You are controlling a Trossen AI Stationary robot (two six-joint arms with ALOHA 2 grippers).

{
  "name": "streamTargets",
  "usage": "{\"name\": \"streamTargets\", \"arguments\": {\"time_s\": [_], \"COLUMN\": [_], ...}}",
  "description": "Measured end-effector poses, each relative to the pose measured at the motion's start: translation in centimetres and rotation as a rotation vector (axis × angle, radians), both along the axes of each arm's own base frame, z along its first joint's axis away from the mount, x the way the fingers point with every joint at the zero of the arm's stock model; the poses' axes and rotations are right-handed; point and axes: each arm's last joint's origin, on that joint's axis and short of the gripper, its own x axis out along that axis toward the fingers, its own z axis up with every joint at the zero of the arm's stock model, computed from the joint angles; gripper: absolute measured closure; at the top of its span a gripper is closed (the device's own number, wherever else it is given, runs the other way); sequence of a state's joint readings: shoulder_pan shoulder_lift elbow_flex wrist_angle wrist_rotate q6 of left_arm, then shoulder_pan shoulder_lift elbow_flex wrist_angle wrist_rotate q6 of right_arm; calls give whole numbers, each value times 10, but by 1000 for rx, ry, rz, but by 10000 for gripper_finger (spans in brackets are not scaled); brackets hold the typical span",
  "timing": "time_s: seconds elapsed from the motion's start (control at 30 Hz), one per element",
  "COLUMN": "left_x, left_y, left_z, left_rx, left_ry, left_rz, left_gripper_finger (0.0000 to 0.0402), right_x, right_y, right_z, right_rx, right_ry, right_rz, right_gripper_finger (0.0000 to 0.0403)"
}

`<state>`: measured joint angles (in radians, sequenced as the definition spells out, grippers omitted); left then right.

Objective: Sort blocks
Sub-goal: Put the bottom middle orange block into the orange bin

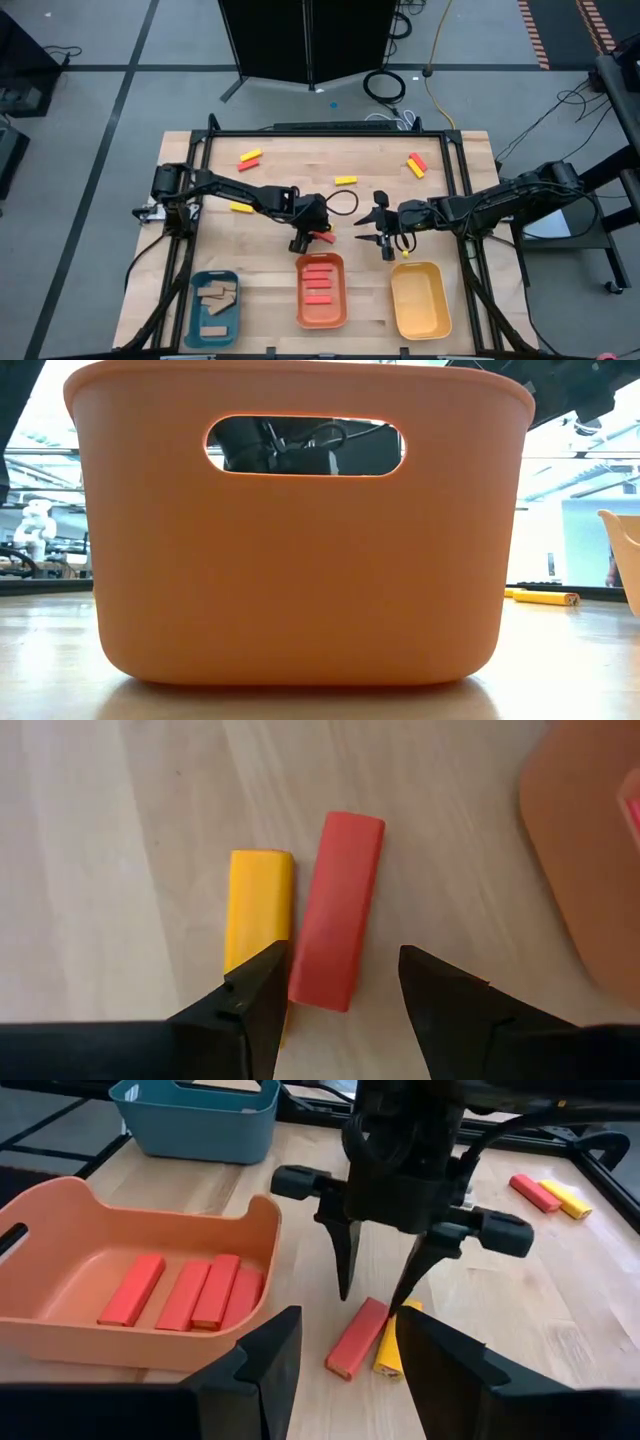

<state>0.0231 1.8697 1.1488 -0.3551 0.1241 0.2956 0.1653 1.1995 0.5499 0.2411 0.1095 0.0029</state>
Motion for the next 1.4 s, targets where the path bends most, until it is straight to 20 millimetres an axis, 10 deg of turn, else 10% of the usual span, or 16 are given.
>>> {"name": "streamTargets", "arguments": {"time_s": [1.0, 1.4], "left_x": [6, 5], "left_y": [-2, -5], "left_z": [-27, -25], "left_rx": [-29, 7], "left_ry": [62, 56], "left_rz": [58, 72], "left_gripper_finger": [223, 309], "right_x": [1, 1], "right_y": [-7, -7], "right_z": [-1, -1], "right_rx": [13, 12], "right_ry": [7, 6], "right_rz": [-35, -34], "right_gripper_finger": [243, 243]}}
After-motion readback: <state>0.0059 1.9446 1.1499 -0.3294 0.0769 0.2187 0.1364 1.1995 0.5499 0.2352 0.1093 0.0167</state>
